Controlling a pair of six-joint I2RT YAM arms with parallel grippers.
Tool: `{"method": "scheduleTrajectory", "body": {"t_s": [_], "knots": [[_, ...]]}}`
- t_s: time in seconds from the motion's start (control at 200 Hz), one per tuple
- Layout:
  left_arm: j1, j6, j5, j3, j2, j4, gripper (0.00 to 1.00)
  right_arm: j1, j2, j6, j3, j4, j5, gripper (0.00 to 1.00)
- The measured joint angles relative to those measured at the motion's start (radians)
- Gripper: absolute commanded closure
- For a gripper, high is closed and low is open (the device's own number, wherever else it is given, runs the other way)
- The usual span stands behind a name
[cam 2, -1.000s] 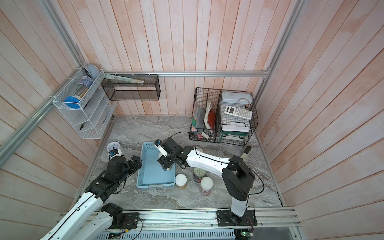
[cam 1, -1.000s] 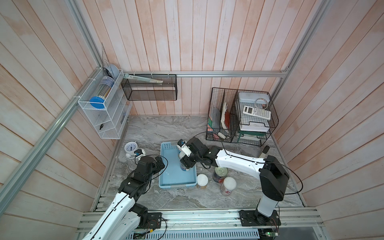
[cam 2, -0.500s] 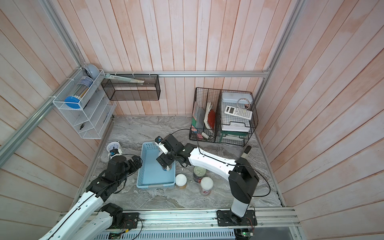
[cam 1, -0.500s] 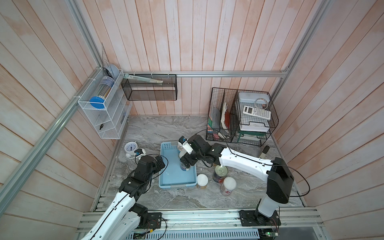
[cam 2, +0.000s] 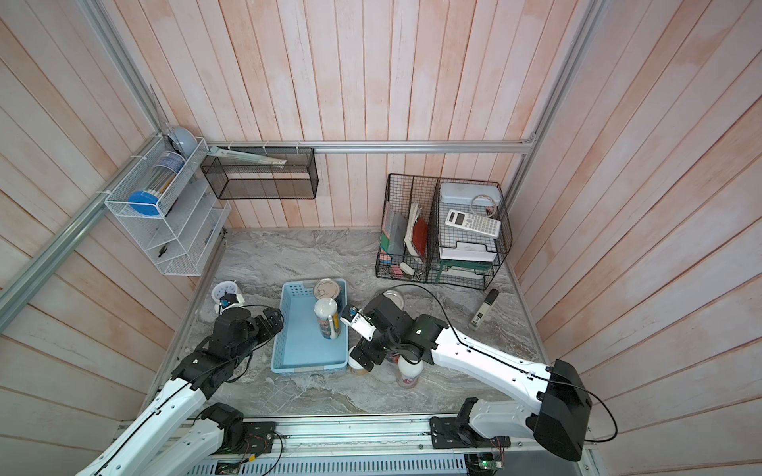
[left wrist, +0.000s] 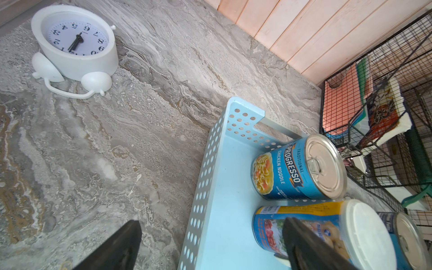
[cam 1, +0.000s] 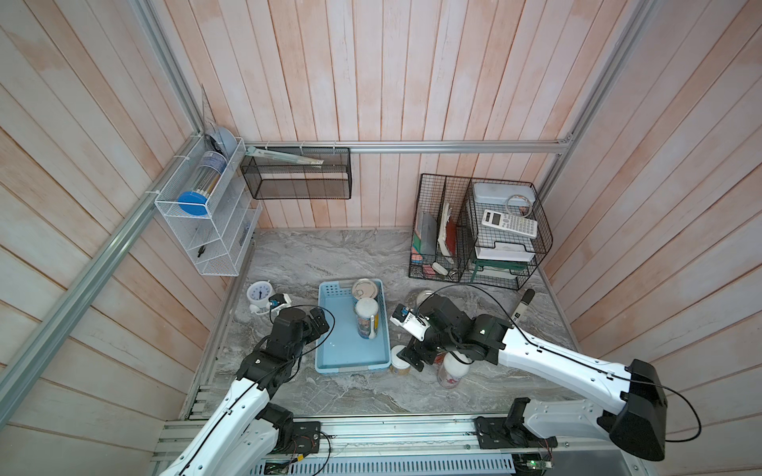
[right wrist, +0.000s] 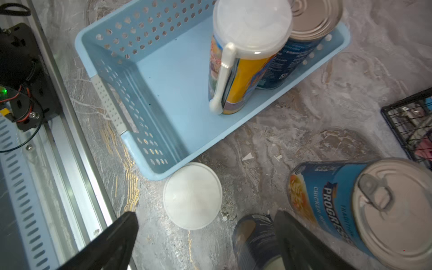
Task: Put the canned food in the basket
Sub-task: Pick up the canned food from the center of the board.
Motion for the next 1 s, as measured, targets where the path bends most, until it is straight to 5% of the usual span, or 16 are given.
{"method": "scheduleTrajectory", "body": {"t_s": [0.76, 1.0], "knots": [[0.0, 0.014, 0.012, -0.01, 0.0, 0.005, 0.0, 0.048, 0.249, -0.071, 0.017, -0.028, -0.01, 0.02], [0.0, 0.014, 0.012, -0.01, 0.0, 0.008, 0.0, 0.048, 0.307, -0.079, 0.039, -0.023, 0.024, 0.1]]}}
